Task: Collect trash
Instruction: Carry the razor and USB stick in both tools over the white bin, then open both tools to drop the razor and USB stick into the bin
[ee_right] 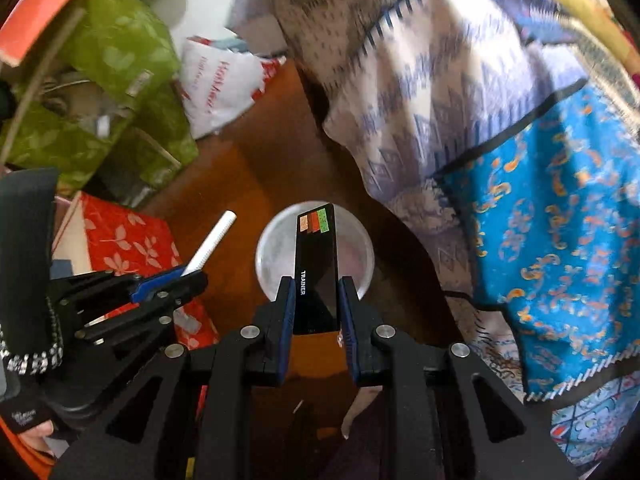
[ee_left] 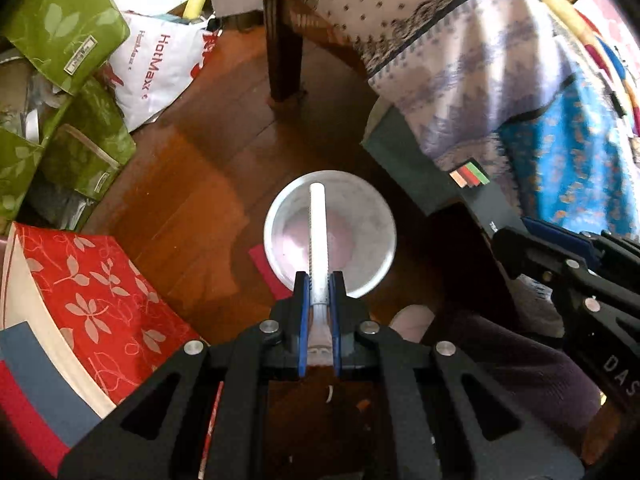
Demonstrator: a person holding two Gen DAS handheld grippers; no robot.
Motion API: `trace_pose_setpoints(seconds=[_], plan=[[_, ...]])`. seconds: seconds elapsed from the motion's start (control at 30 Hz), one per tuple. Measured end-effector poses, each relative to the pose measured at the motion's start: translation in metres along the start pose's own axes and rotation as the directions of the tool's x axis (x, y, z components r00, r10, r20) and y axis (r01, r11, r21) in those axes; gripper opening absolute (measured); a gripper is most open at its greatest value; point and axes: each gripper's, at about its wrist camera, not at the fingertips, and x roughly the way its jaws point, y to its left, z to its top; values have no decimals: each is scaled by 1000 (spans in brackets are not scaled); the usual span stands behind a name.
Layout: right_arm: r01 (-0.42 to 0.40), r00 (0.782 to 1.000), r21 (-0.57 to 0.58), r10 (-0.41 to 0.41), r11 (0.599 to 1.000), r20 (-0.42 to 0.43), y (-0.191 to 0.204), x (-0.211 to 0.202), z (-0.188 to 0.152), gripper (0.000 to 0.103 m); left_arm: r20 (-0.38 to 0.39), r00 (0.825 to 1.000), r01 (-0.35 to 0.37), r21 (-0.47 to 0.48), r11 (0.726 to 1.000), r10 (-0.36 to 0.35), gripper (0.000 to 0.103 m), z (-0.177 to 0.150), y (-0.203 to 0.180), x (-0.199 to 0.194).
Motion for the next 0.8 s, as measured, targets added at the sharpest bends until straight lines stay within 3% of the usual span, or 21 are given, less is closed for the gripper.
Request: trace_pose_setpoints(seconds=[0.13,0.33,0.47,0.8], plan=[[-15,999,29,16,999,-36,-4,15,10,20,-15,1000,-11,-14,1000,11,8,13,1,13],[-101,993,34,103,994,-57,-2,20,20,24,-21,999,46,-70,996,-47,10,26,11,18],[-51,997,-2,51,999,-60,2,21,20,29,-8,1000,17,-57,998,-17,28,22,12,12],[-20,999,-25,21,999,25,-5,-24,1,29,63,997,38,-77,996,-33,29,3,24,-29]])
